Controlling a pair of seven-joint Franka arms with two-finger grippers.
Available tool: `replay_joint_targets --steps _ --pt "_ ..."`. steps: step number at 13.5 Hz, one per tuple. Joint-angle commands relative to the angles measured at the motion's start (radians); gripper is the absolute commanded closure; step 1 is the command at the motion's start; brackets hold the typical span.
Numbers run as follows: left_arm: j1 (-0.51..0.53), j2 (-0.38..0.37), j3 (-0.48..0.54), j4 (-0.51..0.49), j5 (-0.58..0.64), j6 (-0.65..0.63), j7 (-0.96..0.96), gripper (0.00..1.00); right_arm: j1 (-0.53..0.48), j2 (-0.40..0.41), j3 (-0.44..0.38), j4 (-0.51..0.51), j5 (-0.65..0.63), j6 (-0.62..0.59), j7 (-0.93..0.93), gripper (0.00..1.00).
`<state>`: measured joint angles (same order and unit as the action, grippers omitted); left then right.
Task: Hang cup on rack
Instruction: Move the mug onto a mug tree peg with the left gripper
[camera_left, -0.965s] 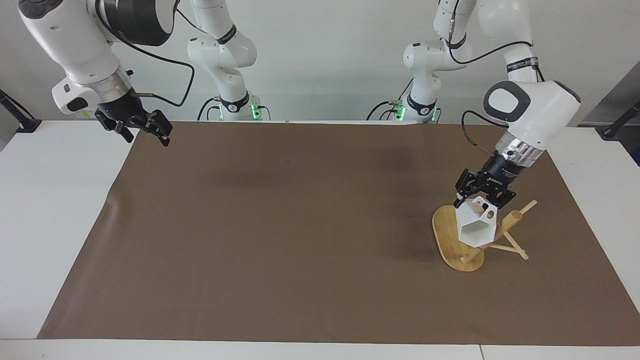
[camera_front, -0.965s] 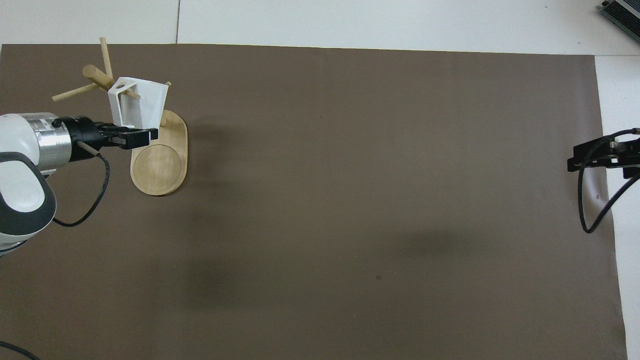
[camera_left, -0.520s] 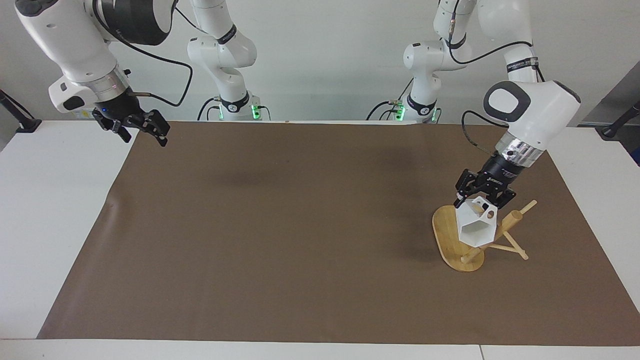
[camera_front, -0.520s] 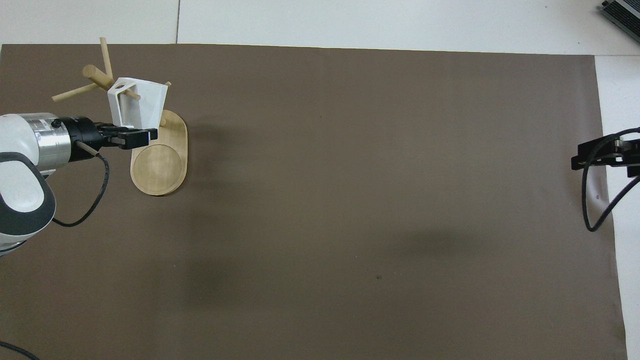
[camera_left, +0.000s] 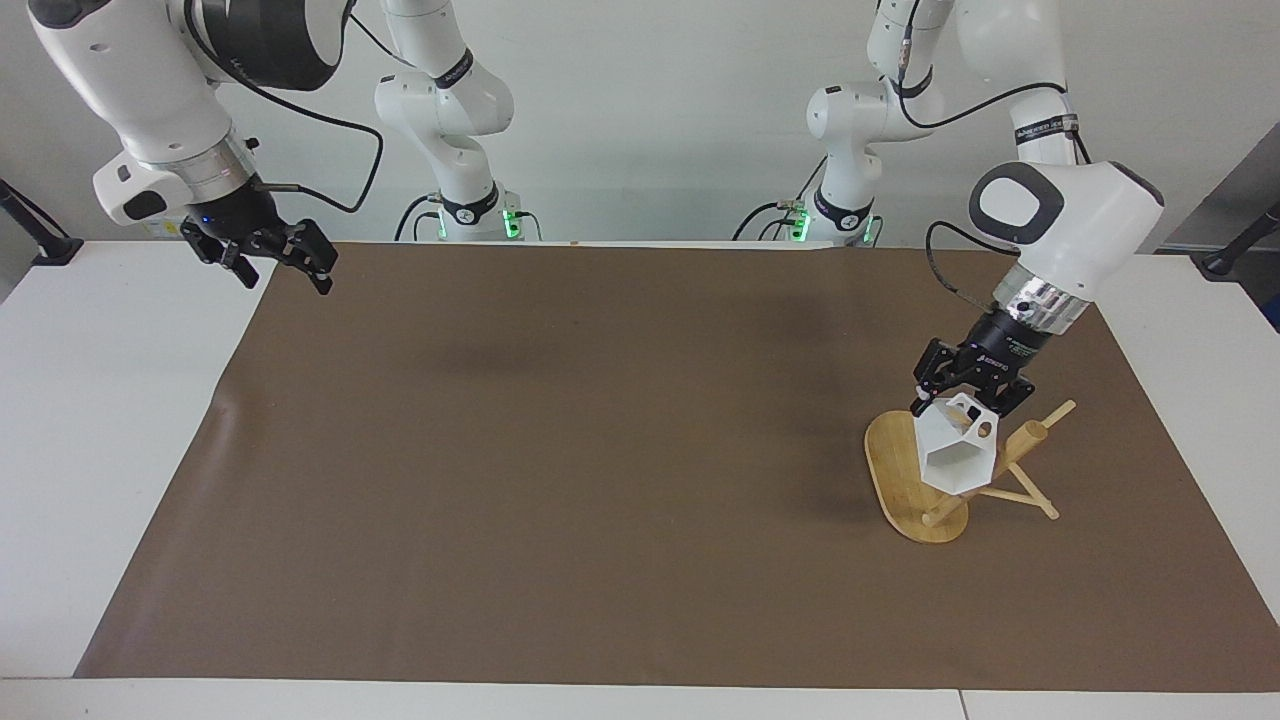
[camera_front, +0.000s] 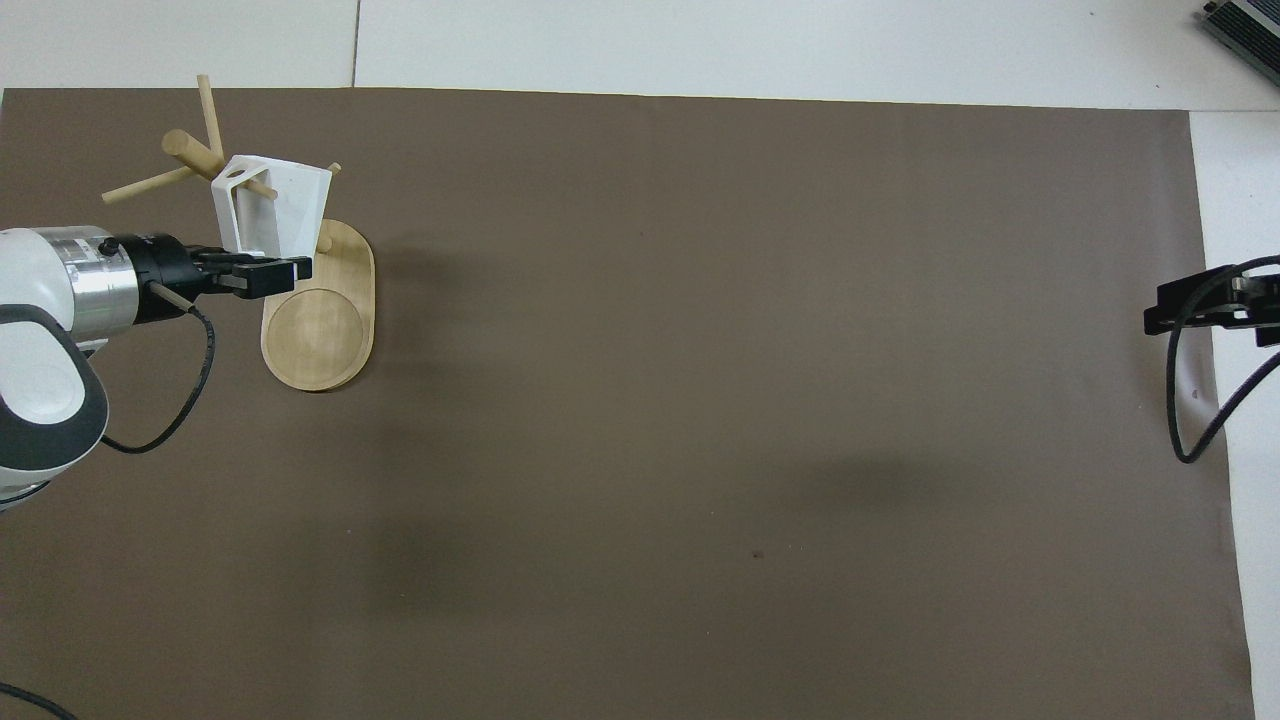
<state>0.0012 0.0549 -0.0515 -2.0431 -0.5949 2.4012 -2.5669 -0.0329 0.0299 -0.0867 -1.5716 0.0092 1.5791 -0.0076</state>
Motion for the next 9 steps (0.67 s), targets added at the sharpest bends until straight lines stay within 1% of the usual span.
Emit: replay_joint_targets --steps 1,3,7,8,9 --pt "0.011 -0.009 -0.007 -0.014 -0.006 0.006 0.005 0.3 -0.001 -0.025 0.001 -0.033 -0.008 0.027 -0.023 0.0" --pt "0.01 -0.009 -0.007 -0.014 -0.005 0.006 0.005 0.28 -0.002 -0.025 0.001 -0.035 -0.008 0.025 -0.022 0.0" --pt "0.01 -0.009 -0.005 -0.012 -0.002 0.001 0.007 0.17 0.007 -0.025 0.004 -0.036 -0.006 0.012 -0.025 0.0" --pt "0.01 -0.009 -0.005 -0.009 0.001 -0.007 0.007 0.06 0.007 -0.025 0.007 -0.036 -0.005 0.012 -0.025 0.0" --pt "0.01 -0.009 -0.005 -0.003 0.004 -0.023 0.014 0.0 0.008 -0.025 0.007 -0.036 -0.005 0.012 -0.025 0.0"
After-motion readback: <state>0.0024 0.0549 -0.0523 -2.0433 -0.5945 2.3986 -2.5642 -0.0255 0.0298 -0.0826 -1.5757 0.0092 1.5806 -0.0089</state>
